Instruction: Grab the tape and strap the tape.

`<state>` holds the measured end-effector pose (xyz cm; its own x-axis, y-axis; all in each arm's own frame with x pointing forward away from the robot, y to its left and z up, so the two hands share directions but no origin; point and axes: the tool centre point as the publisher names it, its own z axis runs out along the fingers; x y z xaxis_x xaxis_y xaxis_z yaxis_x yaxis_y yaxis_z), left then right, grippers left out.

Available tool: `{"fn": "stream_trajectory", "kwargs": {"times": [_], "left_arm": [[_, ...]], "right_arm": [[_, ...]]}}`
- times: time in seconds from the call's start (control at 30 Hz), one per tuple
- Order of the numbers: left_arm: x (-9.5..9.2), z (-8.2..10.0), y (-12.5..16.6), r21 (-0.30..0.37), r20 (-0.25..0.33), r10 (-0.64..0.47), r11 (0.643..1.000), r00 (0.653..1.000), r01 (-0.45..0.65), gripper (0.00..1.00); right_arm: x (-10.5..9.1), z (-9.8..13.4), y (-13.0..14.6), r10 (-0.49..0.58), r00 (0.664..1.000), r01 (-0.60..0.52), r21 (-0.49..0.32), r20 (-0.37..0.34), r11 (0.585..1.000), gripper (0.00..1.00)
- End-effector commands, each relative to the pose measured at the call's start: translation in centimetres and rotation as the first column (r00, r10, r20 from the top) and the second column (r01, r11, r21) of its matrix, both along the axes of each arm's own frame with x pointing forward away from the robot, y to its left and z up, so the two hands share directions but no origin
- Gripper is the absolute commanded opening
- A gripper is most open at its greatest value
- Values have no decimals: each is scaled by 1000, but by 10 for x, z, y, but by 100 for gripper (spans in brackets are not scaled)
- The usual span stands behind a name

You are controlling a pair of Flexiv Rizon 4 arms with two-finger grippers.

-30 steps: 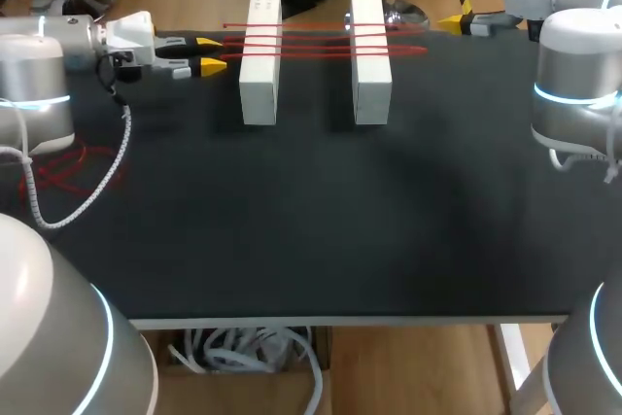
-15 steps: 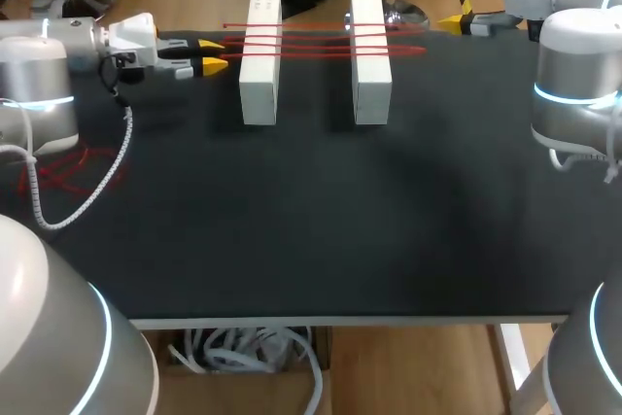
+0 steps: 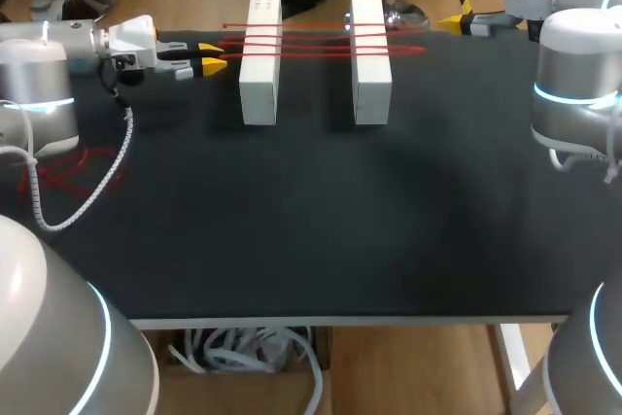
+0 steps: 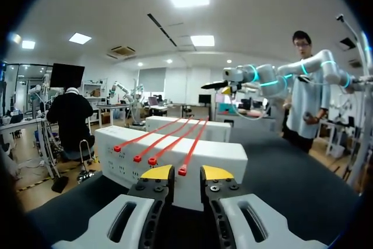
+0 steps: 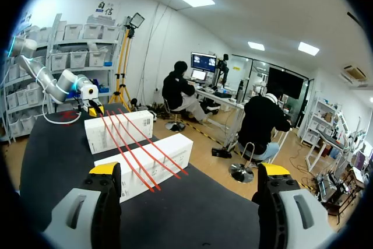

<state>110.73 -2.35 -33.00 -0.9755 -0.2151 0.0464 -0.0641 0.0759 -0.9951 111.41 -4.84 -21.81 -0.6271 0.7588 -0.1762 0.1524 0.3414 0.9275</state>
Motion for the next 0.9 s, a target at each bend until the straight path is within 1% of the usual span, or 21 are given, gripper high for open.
{"fn": "stream_trajectory", "kwargs": {"times": [0.03,0.2,0.43,0.47,0.5,0.6,0.9], "left_arm": [[2,-1,1,-3,1,-3,1000,1000,3,20],[3,0,1,-2,5,-5,1000,1000,5,21],[3,1,1,1,6,-7,1000,1000,7,16],[3,1,1,2,6,-8,1000,1000,8,14],[3,1,1,3,7,-8,1000,1000,8,6],[4,1,2,4,8,-8,1000,1000,8,0],[1,4,1,0,20,-25,1000,999,25,0]], "right_arm": [[0,0,-1,2,1000,-2,0,0,1000,100],[0,0,-1,2,1000,-2,0,0,1000,100],[0,0,-1,2,1000,-2,0,0,1000,100],[0,0,-1,2,1000,-2,0,0,1000,100],[0,0,-1,2,1000,-2,0,0,1000,100],[0,0,-1,2,1000,-2,0,0,1000,100],[0,0,-1,2,1000,-2,0,0,1000,100]]}}
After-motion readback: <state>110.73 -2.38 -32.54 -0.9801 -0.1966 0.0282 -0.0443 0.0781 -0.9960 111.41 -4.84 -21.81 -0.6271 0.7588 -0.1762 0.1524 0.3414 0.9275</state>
